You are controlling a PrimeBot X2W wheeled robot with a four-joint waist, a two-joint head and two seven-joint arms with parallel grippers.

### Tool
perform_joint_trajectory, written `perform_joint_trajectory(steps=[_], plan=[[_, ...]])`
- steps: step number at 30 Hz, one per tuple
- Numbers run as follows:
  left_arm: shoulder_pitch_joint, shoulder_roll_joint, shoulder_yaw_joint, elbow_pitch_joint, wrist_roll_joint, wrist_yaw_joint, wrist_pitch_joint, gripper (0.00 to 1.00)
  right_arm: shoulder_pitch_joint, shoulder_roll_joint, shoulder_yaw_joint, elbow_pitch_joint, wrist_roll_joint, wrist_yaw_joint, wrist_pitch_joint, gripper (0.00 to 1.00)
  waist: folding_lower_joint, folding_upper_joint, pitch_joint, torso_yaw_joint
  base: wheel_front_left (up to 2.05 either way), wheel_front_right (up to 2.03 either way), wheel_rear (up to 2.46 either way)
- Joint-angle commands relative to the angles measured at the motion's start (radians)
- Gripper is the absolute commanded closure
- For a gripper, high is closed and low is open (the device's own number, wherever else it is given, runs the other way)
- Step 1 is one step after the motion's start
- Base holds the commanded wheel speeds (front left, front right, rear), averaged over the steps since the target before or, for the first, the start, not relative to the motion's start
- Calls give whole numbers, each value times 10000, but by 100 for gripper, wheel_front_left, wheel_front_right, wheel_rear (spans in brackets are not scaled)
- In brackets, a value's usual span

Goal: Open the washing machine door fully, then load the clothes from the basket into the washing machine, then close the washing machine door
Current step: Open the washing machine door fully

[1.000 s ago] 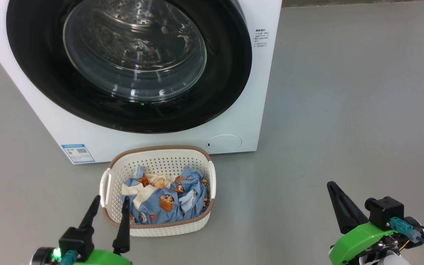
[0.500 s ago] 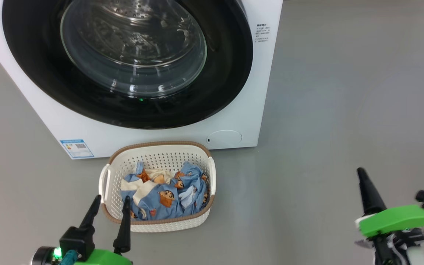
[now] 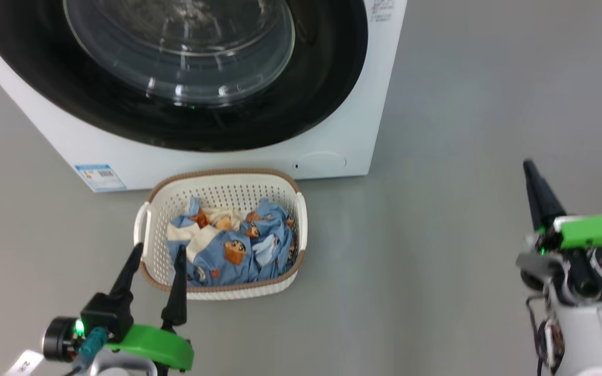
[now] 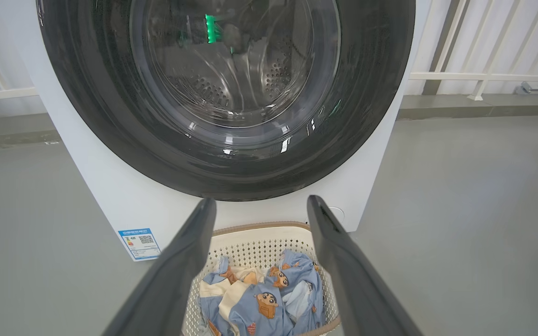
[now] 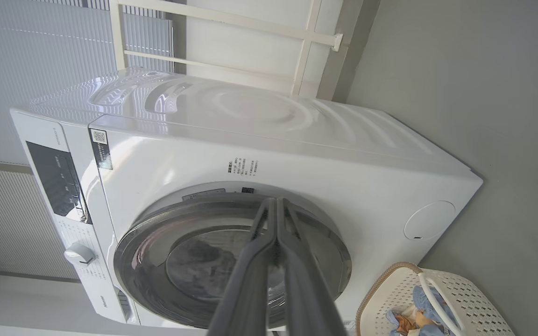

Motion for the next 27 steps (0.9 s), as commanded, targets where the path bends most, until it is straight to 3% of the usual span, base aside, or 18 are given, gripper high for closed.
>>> perform_joint_trajectory(steps=[1, 14, 27], plan=[[-405, 123, 294, -284, 9, -33, -122, 0, -432, -58, 191, -186, 202, -11, 123, 100, 0, 0, 367, 135, 0, 0, 0], [-1275, 35, 125, -497, 25, -135, -122, 0, -3852, -841, -277, 1697, 1993, -11, 2244, 100, 0, 0, 1755, 765, 0, 0, 0], [-2024, -28, -229, -610, -49, -172, -122, 0, -7298, -1367, 398, 3384, 2010, -11, 3188, 100, 0, 0, 2912, 1269, 0, 0, 0]])
